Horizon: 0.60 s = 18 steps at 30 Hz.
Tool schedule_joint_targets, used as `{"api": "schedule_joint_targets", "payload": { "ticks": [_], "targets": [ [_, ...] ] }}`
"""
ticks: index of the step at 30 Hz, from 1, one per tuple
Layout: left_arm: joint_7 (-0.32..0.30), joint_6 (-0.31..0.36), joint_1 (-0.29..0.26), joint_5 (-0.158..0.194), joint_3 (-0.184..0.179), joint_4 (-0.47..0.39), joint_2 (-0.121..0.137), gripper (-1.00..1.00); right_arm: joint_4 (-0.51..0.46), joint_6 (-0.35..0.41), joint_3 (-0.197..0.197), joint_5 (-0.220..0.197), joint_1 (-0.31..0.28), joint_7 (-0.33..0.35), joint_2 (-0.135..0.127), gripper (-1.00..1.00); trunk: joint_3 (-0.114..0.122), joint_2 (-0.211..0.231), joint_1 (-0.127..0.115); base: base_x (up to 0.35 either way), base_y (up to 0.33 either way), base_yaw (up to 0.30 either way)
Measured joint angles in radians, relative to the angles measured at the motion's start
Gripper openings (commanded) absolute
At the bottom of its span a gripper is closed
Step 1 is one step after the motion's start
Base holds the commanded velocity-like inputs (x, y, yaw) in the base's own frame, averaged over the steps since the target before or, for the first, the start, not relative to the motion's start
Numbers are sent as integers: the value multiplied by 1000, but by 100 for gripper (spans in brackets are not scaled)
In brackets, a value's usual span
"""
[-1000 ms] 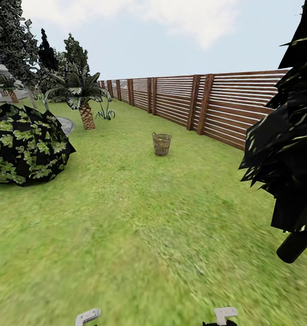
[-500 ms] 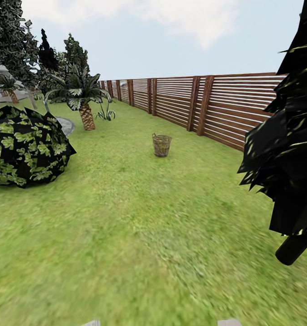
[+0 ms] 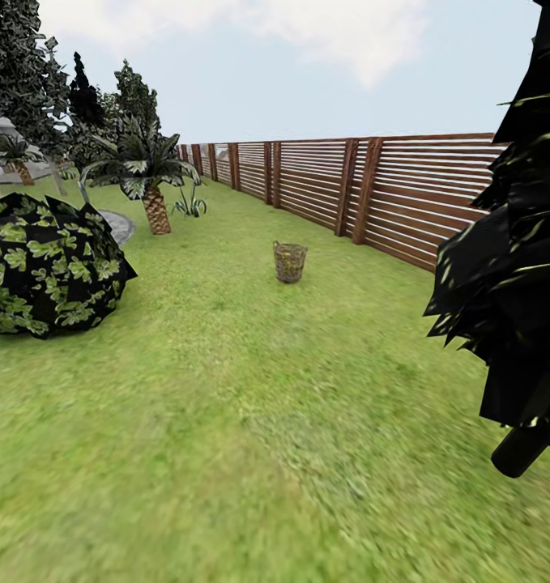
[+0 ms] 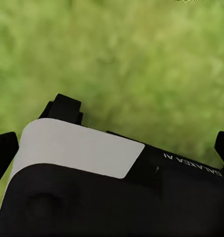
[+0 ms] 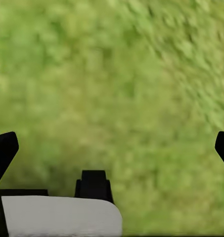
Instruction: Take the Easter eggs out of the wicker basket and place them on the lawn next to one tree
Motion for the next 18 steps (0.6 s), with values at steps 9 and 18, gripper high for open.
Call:
{"api": "schedule_joint_targets", "payload": {
  "ticks": [9,18],
  "targets": [
    [0,0,0,0,22,3,7,100,24,4,0,0,5,0,-2,100,28,63,-35,0,0,0],
    [0,-1,0,-1,21,20,5,100,33,-2,1,1,54,7,-22,100,56,126,-69,0,0,0]
  ]
}}
